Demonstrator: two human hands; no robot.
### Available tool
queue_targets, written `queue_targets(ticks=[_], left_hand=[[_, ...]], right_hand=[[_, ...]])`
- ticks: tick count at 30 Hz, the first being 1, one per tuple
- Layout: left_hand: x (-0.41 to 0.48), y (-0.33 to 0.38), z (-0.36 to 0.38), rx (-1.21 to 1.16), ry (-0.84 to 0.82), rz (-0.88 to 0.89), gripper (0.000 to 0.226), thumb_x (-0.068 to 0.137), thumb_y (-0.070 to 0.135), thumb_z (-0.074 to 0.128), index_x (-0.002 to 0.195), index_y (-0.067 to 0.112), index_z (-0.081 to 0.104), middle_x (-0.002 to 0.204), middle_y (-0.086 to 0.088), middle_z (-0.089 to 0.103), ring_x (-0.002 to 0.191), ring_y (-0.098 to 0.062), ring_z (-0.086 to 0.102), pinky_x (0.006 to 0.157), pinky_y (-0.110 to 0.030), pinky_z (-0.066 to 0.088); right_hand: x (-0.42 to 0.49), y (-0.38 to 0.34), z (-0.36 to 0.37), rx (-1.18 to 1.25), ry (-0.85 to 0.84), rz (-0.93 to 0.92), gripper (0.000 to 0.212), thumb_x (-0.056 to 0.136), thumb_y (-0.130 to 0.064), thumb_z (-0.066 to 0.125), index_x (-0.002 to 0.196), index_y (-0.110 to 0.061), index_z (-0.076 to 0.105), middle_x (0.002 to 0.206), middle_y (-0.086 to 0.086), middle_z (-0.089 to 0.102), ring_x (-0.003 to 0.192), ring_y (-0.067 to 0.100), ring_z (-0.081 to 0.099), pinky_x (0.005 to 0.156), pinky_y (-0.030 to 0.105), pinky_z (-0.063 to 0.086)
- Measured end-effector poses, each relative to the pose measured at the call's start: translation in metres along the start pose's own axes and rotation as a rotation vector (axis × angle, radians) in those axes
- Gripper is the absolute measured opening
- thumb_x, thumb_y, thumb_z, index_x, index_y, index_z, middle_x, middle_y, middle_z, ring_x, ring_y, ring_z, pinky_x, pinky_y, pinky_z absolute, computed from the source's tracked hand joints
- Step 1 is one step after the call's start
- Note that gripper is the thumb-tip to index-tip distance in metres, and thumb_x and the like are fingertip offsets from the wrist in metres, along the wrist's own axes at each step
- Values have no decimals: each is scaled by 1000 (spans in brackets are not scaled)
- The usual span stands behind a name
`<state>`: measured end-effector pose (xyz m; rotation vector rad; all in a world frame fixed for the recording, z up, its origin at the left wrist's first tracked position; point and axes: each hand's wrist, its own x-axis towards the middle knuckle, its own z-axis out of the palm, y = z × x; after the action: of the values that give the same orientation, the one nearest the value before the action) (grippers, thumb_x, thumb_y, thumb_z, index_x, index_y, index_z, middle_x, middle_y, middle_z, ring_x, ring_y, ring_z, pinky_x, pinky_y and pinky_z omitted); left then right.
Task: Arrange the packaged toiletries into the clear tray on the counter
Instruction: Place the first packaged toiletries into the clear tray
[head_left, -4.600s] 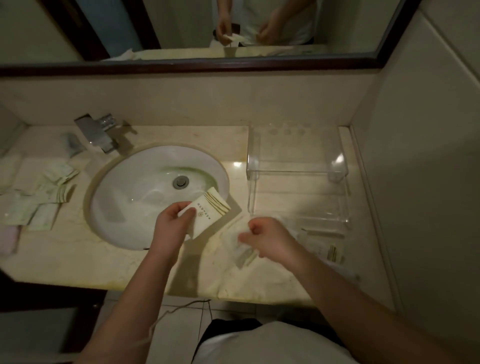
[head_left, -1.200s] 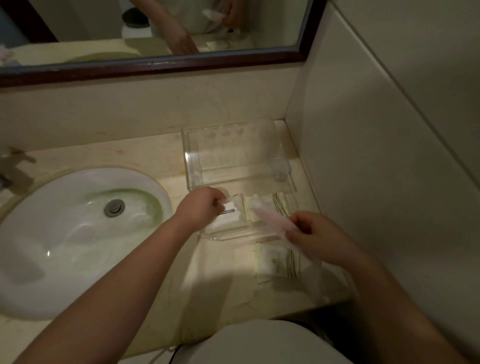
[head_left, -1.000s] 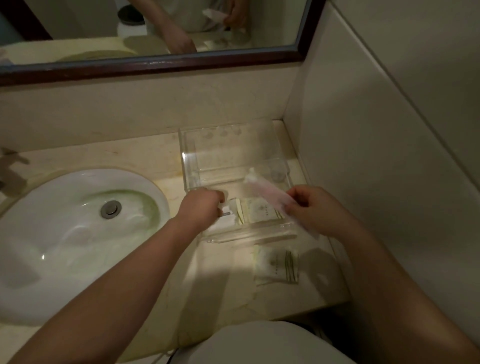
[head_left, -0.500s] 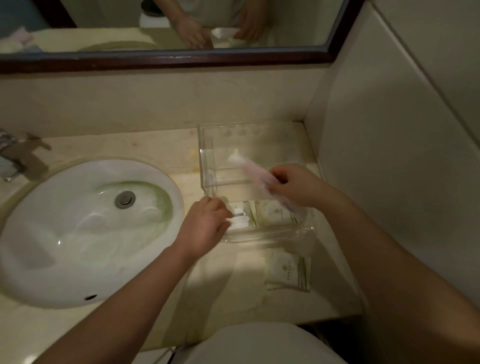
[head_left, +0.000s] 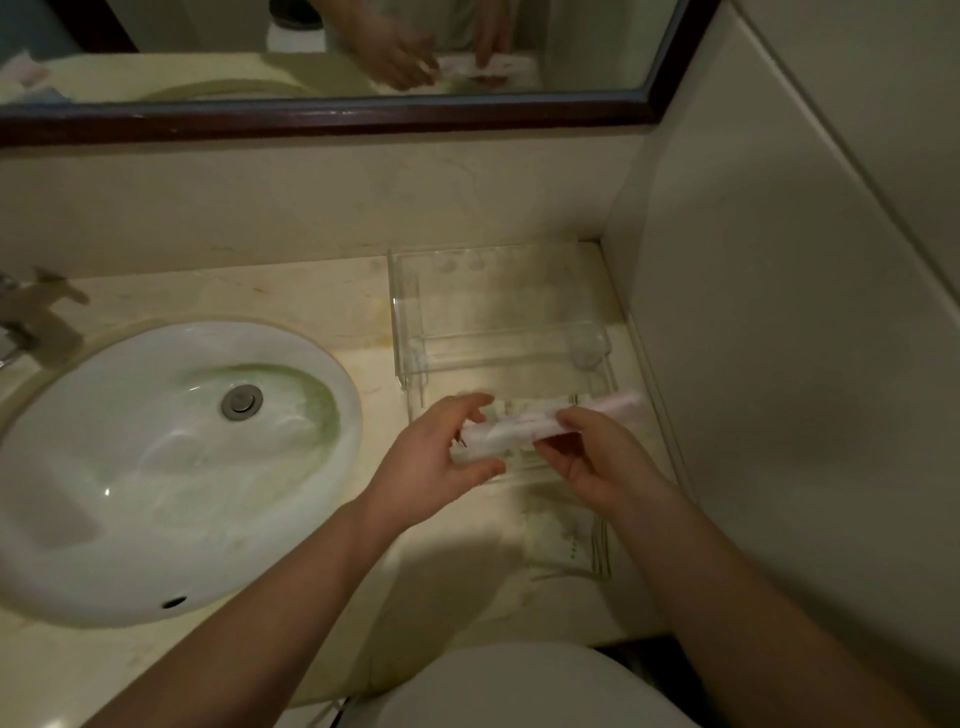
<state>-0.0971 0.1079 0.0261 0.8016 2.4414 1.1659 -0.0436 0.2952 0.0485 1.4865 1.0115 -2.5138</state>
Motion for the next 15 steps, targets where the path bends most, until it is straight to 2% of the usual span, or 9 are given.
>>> queue_targets(ticks=[2,5,8,10,13,15], left_hand=[[3,-2,3,75,51,84,34,80,25,72,113,24,64,94,18,54,83,4,52,69,-8,36],[3,-2,0,-71,115,-45,13,84,14,67,94,21,72,77,17,63,71,6,57,64,-10,41],[3,-7,-9,-305,40,-255,10,86,11,66,89,17,73,66,0,67,57,-7,60,60,-26,48],[3,-10,-15,-405,26,-320,10,88,9,65,90,15,73,65,-10,63,56,-13,58,58,-29,45],[3,-11,-19,-521,13,-387,14,89,2,61,97,8,71,67,-7,60,56,-12,55,57,-28,43],[3,-13,-20,-485,-7,-401,18,87,-1,60,99,8,70,71,-5,63,58,-9,57,59,-25,46]], right_hand=[[0,6,1,16,-15,47,25,93,-1,52,118,4,53,107,21,64,93,27,66,62,32,62],[2,2,-2,-22,27,33,21,92,-8,58,112,-4,56,100,15,64,84,23,65,52,28,59],[9,-10,-14,-160,124,-84,22,89,-14,64,110,-9,61,97,8,65,74,15,63,41,21,48],[13,-16,-21,-304,140,-172,24,87,-18,68,109,-13,62,98,7,68,71,12,64,41,21,43],[17,-19,-25,-380,134,-267,26,86,-17,70,109,-13,59,99,8,67,67,12,63,43,20,45],[20,-18,-25,-525,155,-356,22,85,-16,71,103,-13,60,95,9,67,63,12,64,44,22,47]])
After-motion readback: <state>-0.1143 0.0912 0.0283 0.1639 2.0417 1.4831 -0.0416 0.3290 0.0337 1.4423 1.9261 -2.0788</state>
